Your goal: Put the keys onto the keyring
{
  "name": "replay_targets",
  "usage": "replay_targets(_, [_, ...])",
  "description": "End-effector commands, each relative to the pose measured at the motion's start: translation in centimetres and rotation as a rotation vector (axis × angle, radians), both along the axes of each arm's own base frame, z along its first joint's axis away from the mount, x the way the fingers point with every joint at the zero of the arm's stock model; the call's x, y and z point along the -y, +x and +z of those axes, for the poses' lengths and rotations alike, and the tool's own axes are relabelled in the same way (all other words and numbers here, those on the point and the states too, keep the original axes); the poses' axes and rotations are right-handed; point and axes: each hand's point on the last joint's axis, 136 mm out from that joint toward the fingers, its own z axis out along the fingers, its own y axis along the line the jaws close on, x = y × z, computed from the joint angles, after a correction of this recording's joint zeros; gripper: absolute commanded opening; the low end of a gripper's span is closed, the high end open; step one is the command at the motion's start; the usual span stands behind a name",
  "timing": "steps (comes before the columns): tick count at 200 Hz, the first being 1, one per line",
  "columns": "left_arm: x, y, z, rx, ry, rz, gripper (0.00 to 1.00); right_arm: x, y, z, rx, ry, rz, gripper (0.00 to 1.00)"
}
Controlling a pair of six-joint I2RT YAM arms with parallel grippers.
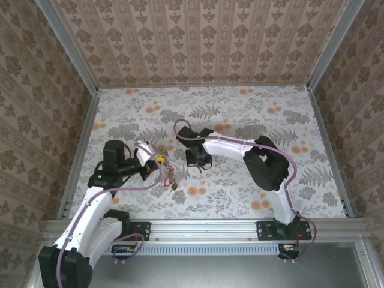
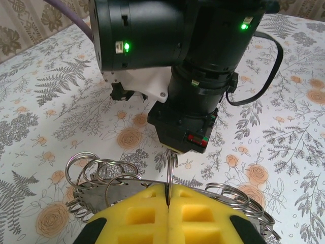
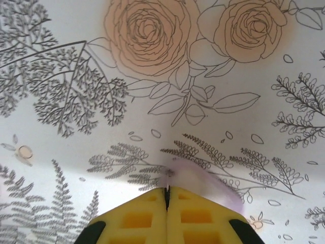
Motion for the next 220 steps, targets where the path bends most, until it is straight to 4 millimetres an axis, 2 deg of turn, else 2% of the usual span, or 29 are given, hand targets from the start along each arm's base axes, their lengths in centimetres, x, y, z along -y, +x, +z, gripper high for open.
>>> replay_targets(1, [0.5, -0.4, 1.0, 0.016, -0.031, -0.043, 0.0, 1.0, -0.5, 1.5, 0.03, -0.026, 0.024, 0.01])
replay_targets(25, [1.0, -1.1, 1.4, 0.038, -0.045, -0.088, 0.0, 0.6, -0.7, 4.7, 0.096, 0.043, 0.131, 0.0])
replay_targets(59, [1.9, -2.0, 2.4, 0.099, -0.058, -0.158, 0.0, -0.4, -1.9, 8.7, 0.269, 0.184, 0.408, 0.0])
replay_targets(83, [2.8, -3.1, 3.6, 0.151, -0.07, -0.238, 0.0, -1.4, -3.4, 12.5, 0.42, 0.292, 0.613, 0.0])
replay_targets(98, [3.3, -3.2, 4.0, 0.184, -0.06, -0.254, 0.0, -2.5, -4.7, 15.2, 0.507, 0.382, 0.702, 0.0])
replay_targets(109, [3.6, -3.1, 4.3, 0.199, -0.051, -0.251, 0.0, -3.1, -5.9, 16.3, 0.564, 0.401, 0.782, 0.0])
replay_targets(125, [3.9, -2.7, 4.5, 0.211, -0.04, -0.241, 0.0, -4.2, -7.9, 17.2, 0.622, 0.402, 0.9, 0.0])
replay_targets(145, [4.2, -2.4, 4.4, 0.233, -0.01, -0.224, 0.0, -5.3, -9.2, 17.5, 0.661, 0.397, 0.99, 0.0])
replay_targets(148, [4.2, -2.4, 4.4, 0.236, -0.006, -0.222, 0.0, -5.2, -9.6, 18.7, 0.695, 0.41, 1.001, 0.0])
replay_targets(157, [4.3, -2.3, 4.5, 0.245, 0.006, -0.218, 0.0, -5.4, -10.1, 19.2, 0.724, 0.409, 1.034, 0.0])
replay_targets(179, [4.2, -2.1, 4.4, 0.266, 0.036, -0.202, 0.0, -5.8, -10.6, 20.0, 0.79, 0.423, 1.068, 0.0])
replay_targets(189, [4.7, -2.8, 4.4, 0.277, 0.04, -0.232, 0.0, -5.8, -10.5, 20.2, 0.809, 0.429, 1.06, 0.0])
replay_targets(220, [4.8, -2.9, 4.2, 0.285, 0.051, -0.238, 0.0, -6.3, -10.0, 20.7, 0.826, 0.443, 1.04, 0.0])
